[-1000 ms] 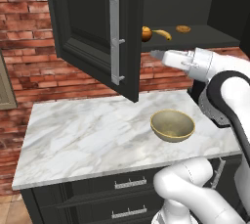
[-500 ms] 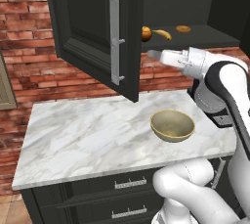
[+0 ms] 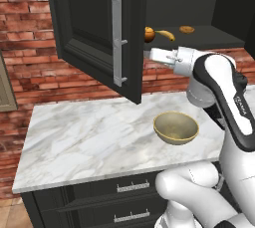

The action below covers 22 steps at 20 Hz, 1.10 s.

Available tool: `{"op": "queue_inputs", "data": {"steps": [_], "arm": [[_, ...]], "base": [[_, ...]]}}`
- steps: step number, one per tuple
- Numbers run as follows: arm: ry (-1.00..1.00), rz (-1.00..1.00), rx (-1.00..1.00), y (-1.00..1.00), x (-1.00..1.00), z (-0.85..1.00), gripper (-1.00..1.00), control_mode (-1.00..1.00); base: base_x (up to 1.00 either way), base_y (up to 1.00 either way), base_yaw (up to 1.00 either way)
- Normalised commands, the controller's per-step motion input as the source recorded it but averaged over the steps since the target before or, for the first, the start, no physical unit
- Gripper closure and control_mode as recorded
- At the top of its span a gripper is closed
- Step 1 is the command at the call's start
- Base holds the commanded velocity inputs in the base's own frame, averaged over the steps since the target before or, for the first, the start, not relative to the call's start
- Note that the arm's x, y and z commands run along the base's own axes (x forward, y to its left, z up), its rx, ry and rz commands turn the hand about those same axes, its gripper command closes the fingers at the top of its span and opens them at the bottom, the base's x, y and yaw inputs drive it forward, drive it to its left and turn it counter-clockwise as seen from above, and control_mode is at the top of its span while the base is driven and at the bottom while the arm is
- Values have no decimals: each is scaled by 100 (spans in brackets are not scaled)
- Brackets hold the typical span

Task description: Open the cabinet. Pick the banana and orange from the cabinet and place them into the bowl. Then close the cabinet.

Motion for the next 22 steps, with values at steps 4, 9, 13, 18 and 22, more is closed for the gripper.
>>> {"op": "queue_inputs", "data": {"steps": [4, 9, 13, 18, 22], "arm": [[3, 0, -2, 44, 3, -8, -100, -100], [0, 0, -3, 52, 0, -6, -100, -100], [0, 0, -3, 56, 0, -8, -100, -100], [3, 0, -2, 44, 0, -7, -100, -100], [0, 0, 0, 1, 0, 0, -100, -100]], "base": [[0, 0, 0], [0, 0, 0], [0, 0, 0], [0, 0, 0], [0, 0, 0]]}}
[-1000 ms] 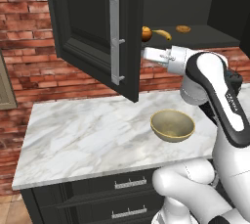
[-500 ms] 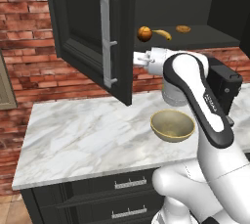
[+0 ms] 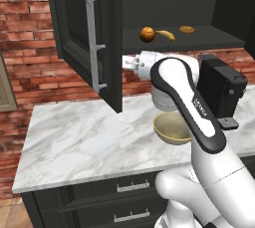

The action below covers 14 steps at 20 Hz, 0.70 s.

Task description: Open the cabinet. Pick the banana and orange from the cabinet and place them into the bowl. Then close the cabinet.

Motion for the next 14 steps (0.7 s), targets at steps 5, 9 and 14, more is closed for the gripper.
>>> {"op": "queue_inputs", "data": {"steps": [5, 9, 14], "arm": [[-1, -1, 0, 0, 0, 3, -100, -100], [0, -12, 3, -27, 0, 27, -100, -100], [8, -25, 1, -66, 0, 28, -100, -100]], "base": [[0, 0, 0], [0, 0, 0], [0, 0, 0]]}}
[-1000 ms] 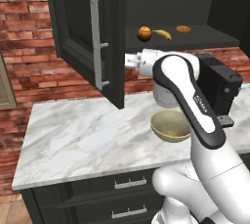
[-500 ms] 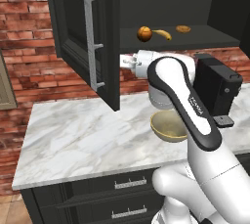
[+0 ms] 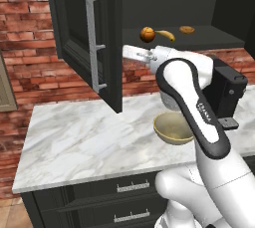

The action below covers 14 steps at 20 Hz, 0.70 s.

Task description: Open the cabinet. Pick the banana and orange from the cabinet and place them into the bowl. Then close the cabinet.

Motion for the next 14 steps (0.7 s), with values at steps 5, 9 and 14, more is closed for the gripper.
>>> {"op": "queue_inputs", "data": {"steps": [5, 9, 14], "arm": [[17, -30, -1, -78, 0, 14, -100, -100], [20, -30, -3, -76, 8, 9, -100, -100], [19, -17, -7, -42, 16, 7, -100, -100]], "base": [[0, 0, 0], [0, 0, 0], [0, 0, 0]]}}
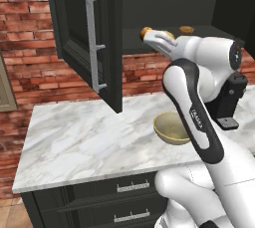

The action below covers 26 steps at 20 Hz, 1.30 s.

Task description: Open the cabinet. Pick the banana and orange from the cabinet and place them into the bowl. Then close the cabinet.

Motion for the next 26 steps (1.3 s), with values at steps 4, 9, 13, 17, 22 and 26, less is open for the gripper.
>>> {"op": "queue_inputs", "data": {"steps": [4, 9, 13, 17, 22, 26], "arm": [[14, 0, -12, -2, 21, 0, -100, -100], [25, 6, -15, 0, 28, 0, -100, -100], [9, 3, -15, 0, 5, 0, -100, -100], [-1, 0, -10, 0, 0, -3, -100, -100], [-11, 7, -2, -25, 4, -3, -100, -100], [-20, 7, -9, -36, 17, -17, -100, -100]], "base": [[0, 0, 0], [0, 0, 0], [0, 0, 0], [0, 0, 0], [0, 0, 0], [0, 0, 0]]}}
